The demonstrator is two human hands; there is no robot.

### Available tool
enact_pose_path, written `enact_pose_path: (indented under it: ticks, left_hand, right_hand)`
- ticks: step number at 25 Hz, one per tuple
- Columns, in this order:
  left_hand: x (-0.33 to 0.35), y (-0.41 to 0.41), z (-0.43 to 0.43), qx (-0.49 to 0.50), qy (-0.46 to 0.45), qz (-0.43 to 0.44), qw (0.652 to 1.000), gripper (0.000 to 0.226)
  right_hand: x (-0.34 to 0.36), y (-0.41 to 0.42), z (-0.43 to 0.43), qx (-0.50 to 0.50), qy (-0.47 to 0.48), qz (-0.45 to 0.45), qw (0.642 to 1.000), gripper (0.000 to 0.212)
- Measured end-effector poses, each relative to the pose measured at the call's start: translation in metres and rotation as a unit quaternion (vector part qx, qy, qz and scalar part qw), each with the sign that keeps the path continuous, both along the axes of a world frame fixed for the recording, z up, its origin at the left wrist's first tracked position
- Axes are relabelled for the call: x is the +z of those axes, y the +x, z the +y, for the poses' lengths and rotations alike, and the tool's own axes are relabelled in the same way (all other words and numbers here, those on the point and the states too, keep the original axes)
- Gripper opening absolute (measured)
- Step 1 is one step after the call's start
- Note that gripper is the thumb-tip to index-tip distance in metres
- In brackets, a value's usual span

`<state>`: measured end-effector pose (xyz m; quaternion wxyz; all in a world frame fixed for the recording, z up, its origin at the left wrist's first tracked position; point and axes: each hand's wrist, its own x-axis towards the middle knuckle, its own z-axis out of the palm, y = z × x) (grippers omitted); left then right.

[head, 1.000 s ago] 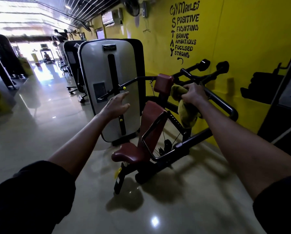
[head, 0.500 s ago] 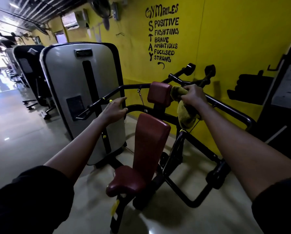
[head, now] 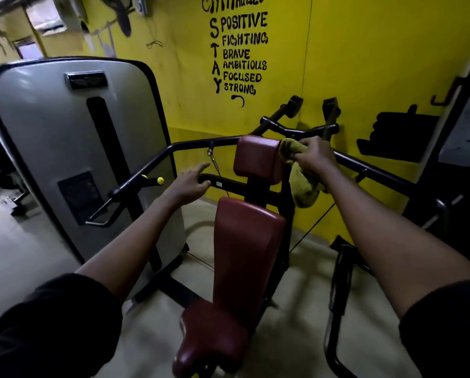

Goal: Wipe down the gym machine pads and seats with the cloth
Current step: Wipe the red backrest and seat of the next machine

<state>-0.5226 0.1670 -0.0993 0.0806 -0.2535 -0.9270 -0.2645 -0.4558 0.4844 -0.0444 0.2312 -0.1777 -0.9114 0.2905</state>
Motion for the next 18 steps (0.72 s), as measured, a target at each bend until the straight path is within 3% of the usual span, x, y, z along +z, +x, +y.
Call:
enact_pose_path:
  ticks: [11, 18]
  left_hand:
    - [-0.021, -0.172, -0.017, -0.137, 0.006, -0.021, 0.990, 0.061]
    - [-0.049, -0.235, 0.017, -0.208, 0.012, -0.056, 0.977, 0.059]
  right_hand:
    - [-0.029, -0.086, -0.033, -0.167, 0.020, -0.031, 0.985, 0.049]
    - [-0.060, -0.112, -0.036, -0.236, 0.021, -0.041, 0.971, 0.045]
